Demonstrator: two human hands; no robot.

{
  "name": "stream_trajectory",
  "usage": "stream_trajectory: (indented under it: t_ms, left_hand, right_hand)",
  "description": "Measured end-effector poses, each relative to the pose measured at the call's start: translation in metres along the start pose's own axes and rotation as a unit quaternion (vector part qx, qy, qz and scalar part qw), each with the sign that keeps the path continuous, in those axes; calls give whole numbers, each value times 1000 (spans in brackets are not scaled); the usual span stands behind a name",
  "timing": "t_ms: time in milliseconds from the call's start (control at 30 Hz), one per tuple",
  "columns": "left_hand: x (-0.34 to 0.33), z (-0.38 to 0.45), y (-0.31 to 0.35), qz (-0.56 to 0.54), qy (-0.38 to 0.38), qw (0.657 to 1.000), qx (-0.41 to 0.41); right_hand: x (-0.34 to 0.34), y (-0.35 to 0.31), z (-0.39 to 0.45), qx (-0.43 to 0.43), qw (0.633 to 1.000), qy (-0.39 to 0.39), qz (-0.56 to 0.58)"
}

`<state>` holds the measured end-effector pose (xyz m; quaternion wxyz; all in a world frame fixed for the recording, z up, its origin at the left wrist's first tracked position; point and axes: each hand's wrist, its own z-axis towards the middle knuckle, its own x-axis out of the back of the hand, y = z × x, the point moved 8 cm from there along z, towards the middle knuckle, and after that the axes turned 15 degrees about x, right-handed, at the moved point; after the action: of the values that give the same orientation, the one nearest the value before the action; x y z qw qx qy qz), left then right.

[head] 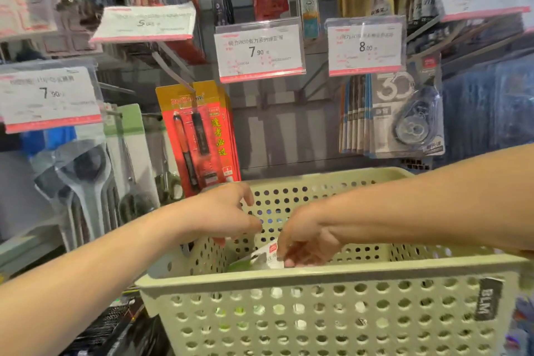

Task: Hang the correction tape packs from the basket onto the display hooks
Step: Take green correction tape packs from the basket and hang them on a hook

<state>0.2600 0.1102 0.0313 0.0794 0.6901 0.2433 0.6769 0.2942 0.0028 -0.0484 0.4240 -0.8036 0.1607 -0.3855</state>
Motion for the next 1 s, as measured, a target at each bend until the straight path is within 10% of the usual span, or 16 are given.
stream_trajectory:
  t_ms: [1000]
  left_hand:
    - [26,-11,-15,-345,-42,935,66]
  right_hand:
    - [54,-43,-52,158,967,127,156]
